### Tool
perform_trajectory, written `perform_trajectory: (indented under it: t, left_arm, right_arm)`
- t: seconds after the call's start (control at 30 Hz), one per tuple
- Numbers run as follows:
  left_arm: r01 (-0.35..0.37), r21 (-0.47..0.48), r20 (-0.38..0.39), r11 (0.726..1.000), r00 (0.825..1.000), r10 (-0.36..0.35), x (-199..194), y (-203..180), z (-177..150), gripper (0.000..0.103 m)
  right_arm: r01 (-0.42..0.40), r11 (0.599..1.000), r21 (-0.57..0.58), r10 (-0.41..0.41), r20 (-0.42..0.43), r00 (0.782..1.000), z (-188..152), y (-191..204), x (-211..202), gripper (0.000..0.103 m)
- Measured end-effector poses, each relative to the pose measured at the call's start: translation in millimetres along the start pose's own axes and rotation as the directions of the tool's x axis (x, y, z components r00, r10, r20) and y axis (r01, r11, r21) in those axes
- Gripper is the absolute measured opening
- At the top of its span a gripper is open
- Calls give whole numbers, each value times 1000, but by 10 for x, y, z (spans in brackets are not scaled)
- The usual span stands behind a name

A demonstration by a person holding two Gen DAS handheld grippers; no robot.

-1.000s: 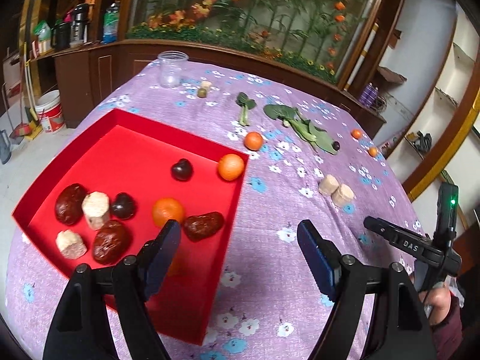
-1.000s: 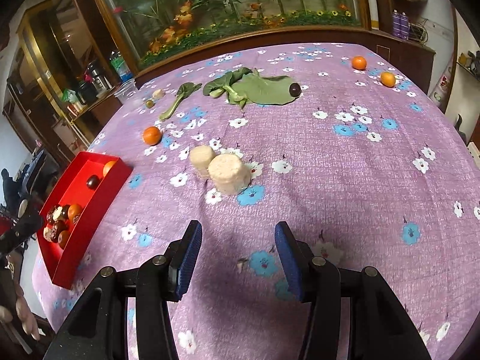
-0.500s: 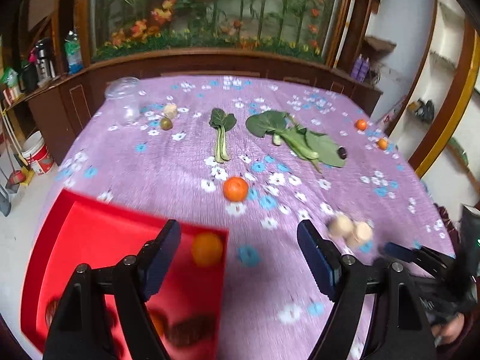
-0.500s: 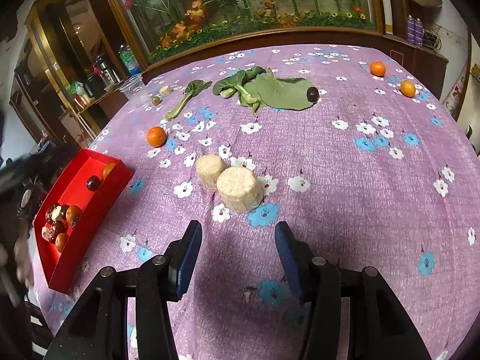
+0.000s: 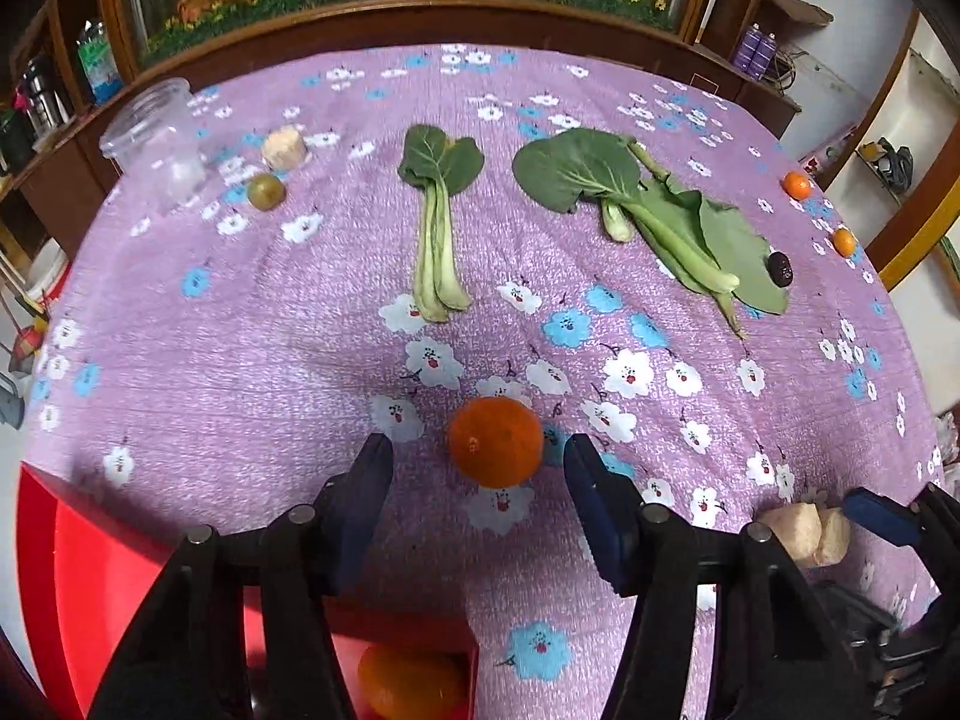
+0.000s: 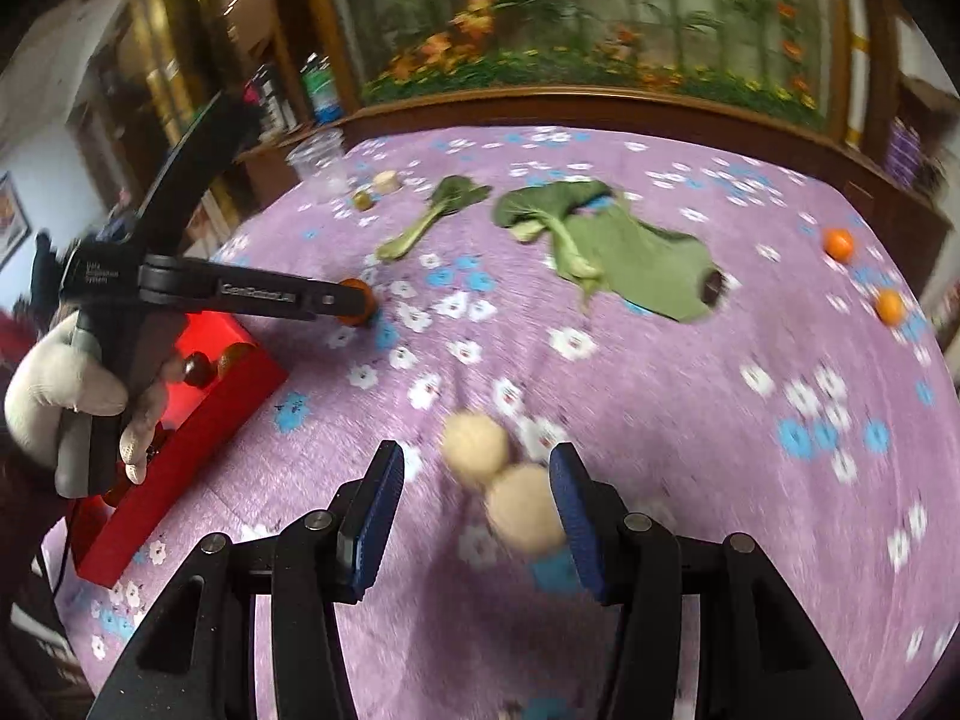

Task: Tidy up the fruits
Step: 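Grasp an orange with the left gripper while the right gripper grasps a round beige bun, then lower the orange and bun into the red tray and open both grippers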

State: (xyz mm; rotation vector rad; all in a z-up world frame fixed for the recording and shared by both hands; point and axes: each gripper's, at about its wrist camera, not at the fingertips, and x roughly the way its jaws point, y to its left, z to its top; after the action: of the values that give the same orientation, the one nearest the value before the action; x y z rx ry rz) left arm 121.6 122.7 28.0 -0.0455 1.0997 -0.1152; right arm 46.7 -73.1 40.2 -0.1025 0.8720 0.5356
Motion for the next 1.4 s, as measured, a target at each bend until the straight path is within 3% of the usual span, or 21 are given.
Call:
perform_trajectory:
  t: [0.2, 0.23, 0.27, 0.33, 0.4, 0.5, 0.6, 0.87, 1.1, 1.4]
  left_arm:
    - [-23, 67, -32, 997, 999, 25, 119, -89, -16, 58]
    - [-30, 74, -32, 997, 999, 32, 123, -104, -18, 54]
    - [-44, 84, -29, 996, 999, 46, 121, -120, -21, 41]
    - [-60, 108, -19, 992, 998, 62, 108, -162, -33, 30]
    - [-87, 121, -7, 989, 996, 88, 95, -195, -53, 29]
    - [-85, 117, 17, 990, 996, 83, 41, -206, -73, 29]
    - [-70, 107, 32, 992, 997, 67, -33, -206, -87, 29]
    - [2, 48, 98, 999, 995, -7, -445, -122, -271, 29]
    - [66, -32, 176, 997, 983, -59, -915, 135, -576, 29]
    - [65, -147, 211, 987, 977, -33, -1148, 684, -908, 29]
  right_arm:
    - [34, 993, -113, -43, -77, 996, 86, 89, 329, 55]
    - [47, 989, -143, -60, -88, 994, 88, 111, 373, 55]
    - [54, 985, -161, -70, -94, 993, 92, 125, 398, 55]
    - [80, 975, -206, -104, -108, 989, 88, 165, 449, 55]
    - [93, 970, -227, -120, -106, 987, 81, 182, 460, 54]
    - [122, 967, -222, -146, -98, 984, 92, 132, 428, 36]
    - [96, 980, -173, -114, -99, 988, 104, 66, 386, 31]
    - [35, 997, -62, -39, -64, 997, 96, 34, 137, 31]
    - [-22, 1000, -2, 22, -5, 1000, 149, 134, -196, 31]
    - [-229, 969, 89, 228, 15, 973, 293, 514, -311, 31]
